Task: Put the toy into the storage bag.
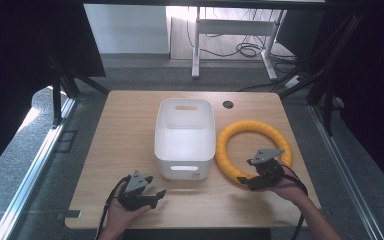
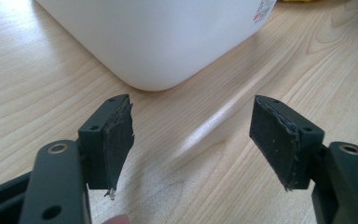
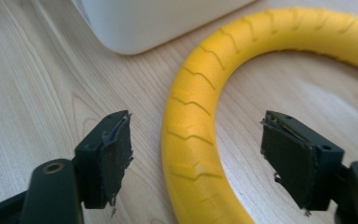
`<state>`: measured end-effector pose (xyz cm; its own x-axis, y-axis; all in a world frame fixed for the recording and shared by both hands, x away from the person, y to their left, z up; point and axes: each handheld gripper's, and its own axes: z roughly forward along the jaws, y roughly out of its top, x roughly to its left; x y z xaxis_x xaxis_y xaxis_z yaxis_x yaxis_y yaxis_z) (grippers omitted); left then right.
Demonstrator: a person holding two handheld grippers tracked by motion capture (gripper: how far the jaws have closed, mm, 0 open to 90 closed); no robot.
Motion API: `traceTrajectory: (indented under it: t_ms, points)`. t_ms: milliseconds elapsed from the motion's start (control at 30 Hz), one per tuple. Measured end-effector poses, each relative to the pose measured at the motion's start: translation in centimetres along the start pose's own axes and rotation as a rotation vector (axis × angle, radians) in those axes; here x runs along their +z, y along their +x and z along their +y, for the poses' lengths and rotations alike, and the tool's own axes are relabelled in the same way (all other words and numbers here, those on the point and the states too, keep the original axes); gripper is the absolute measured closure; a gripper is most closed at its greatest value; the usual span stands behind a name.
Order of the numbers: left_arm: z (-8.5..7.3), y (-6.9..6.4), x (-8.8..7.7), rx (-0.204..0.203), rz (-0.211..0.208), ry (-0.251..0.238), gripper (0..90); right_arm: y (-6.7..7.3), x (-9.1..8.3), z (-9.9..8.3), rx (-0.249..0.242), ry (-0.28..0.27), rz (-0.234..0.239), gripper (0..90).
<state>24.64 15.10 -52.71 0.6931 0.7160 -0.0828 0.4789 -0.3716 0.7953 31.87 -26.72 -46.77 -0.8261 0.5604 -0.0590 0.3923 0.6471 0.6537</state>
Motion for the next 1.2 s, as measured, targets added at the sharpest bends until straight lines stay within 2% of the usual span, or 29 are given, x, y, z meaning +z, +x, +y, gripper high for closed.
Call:
traceTrajectory:
  t_ms: [100, 133, 167, 267, 300, 367, 567, 700, 767, 800, 833, 867, 1000, 1200]
  points:
    - [0.0, 0.0, 0.0, -0.002, -0.003, -0.002, 30.1, -0.6, 1.2, 0.9, 0.010, 0.071, 0.036, 20.8]
    - [0.0, -0.1, 0.0, -0.002, -0.005, -0.001, 30.1, -0.6, 1.2, 0.9, 0.010, 0.071, 0.036, 20.8]
    - [0.0, -0.1, 0.0, -0.002, -0.004, 0.001, 30.1, -0.6, 2.1, 1.2, 0.013, 0.108, 0.054, 19.8]
    - [-0.1, -0.1, 0.1, -0.005, -0.007, 0.002, 30.0, -0.5, 3.3, 1.2, 0.016, 0.168, 0.079, 19.3]
    - [-0.1, -0.1, 0.1, -0.004, -0.007, 0.003, 30.0, -0.5, 3.3, 1.2, 0.016, 0.168, 0.079, 19.3]
    - [-0.1, 0.0, 0.2, -0.007, -0.008, 0.007, 30.1, -0.3, 4.5, 0.9, -0.004, 0.240, 0.090, 19.6]
    - [-0.2, -0.1, 0.3, -0.007, -0.009, 0.008, 30.1, -0.9, 5.7, 0.7, 0.000, 0.304, 0.115, 27.1]
    - [-0.2, -0.1, 0.3, -0.008, -0.009, 0.010, 30.1, -1.1, 6.2, 0.6, -0.009, 0.316, 0.121, 33.5]
    - [-0.2, -0.1, 0.4, -0.007, -0.010, 0.012, 30.1, -1.1, 6.2, 0.8, -0.015, 0.324, 0.105, 41.4]
    - [-0.2, -0.1, 0.4, -0.007, -0.011, 0.013, 30.1, -1.1, 6.2, 0.8, -0.015, 0.324, 0.105, 41.4]
    - [-0.2, -0.2, 0.5, -0.001, -0.011, 0.015, 30.1, -1.1, 6.2, 1.0, -0.031, 0.336, 0.096, 45.9]
    - [-0.2, -0.2, 0.5, 0.000, -0.012, 0.016, 30.1, -1.0, 6.3, 1.1, -0.032, 0.340, 0.104, 49.0]
    - [-0.2, -0.3, 0.4, 0.001, -0.013, 0.015, 30.1, -0.8, 6.3, 1.5, -0.026, 0.365, 0.090, 50.0]
    - [-0.2, -0.2, 0.4, -0.001, -0.008, 0.016, 30.1, -1.0, 6.2, 1.1, -0.012, 0.331, 0.109, 50.4]
